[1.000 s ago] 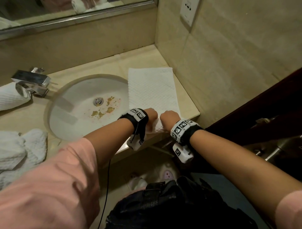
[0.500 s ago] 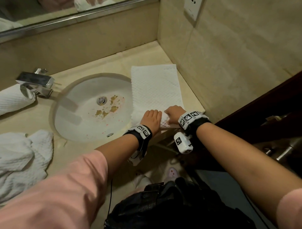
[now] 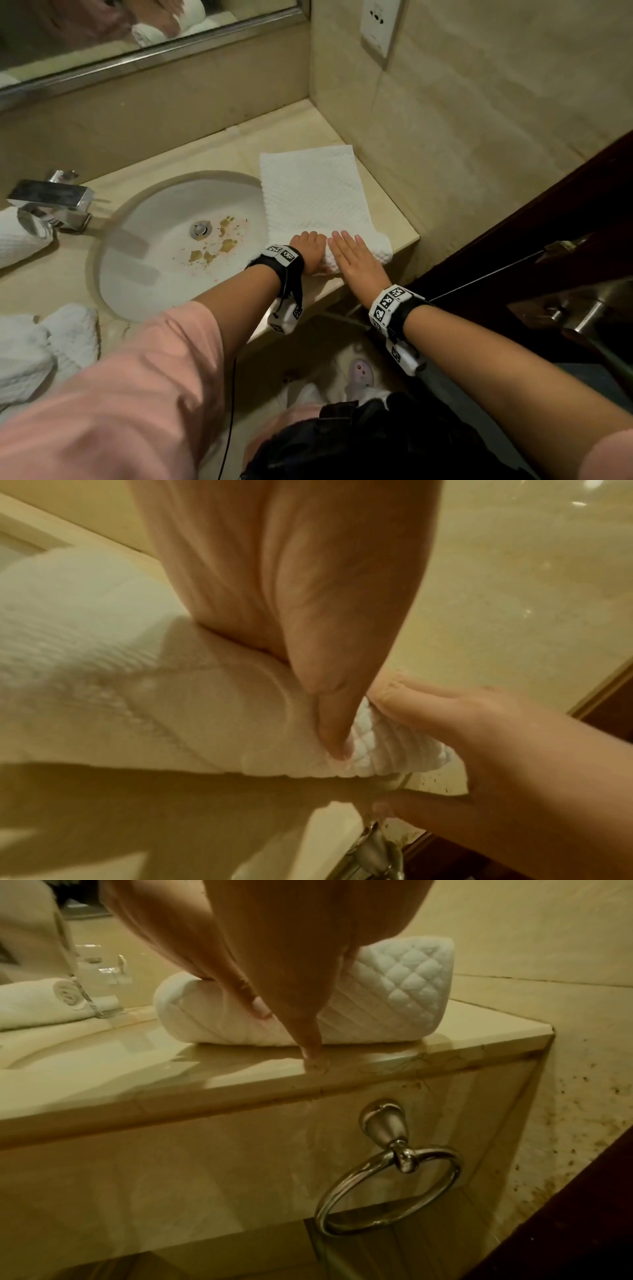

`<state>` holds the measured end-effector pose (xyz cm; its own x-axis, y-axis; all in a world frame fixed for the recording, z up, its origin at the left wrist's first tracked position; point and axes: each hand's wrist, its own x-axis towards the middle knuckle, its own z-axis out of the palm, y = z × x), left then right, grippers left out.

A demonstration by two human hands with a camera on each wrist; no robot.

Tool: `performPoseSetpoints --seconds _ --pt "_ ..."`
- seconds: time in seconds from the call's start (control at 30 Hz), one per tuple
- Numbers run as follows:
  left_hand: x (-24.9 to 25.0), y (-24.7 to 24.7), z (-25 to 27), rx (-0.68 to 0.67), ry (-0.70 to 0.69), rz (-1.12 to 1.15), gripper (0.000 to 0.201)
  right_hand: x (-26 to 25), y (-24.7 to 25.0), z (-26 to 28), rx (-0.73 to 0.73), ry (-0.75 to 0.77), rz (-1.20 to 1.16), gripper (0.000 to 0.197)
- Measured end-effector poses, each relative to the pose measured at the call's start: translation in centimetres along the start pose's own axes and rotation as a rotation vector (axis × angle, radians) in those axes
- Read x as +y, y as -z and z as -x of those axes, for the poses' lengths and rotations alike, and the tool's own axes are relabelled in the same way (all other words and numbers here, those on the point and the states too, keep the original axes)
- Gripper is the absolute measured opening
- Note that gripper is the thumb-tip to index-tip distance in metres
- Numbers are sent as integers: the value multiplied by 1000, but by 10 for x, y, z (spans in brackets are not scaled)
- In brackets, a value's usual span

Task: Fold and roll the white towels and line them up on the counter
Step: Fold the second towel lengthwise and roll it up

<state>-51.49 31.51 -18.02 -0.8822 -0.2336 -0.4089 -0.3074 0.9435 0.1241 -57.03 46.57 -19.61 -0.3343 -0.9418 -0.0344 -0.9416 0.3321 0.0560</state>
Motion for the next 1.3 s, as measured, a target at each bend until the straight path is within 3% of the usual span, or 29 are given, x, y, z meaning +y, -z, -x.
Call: performPoseSetpoints --seconds 0.23,0.47,0.6,0.83,0.93,1.13,1.2,1.3 --pt "6 -20 13 147 23 -1 85 8 10 -21 -117 50 -17 70" --pt "26 -27 27 110 155 -79 78 15 32 -49 -288 83 42 65" --pt "31 -23 25 125 211 -56 68 16 42 -68 -383 76 123 47" --pt "25 -16 13 150 239 -47 61 21 59 -95 -581 54 161 40" --pt "18 -12 8 143 214 -22 68 23 63 -100 -620 70 125 41" --pt "0 -5 -9 91 151 -30 54 24 44 -83 -441 5 -5 57" --pt "-6 1 -15 69 134 21 66 22 35 -65 -325 12 20 71" --pt "-16 8 -26 13 120 88 82 10 20 -43 -105 -75 -32 66"
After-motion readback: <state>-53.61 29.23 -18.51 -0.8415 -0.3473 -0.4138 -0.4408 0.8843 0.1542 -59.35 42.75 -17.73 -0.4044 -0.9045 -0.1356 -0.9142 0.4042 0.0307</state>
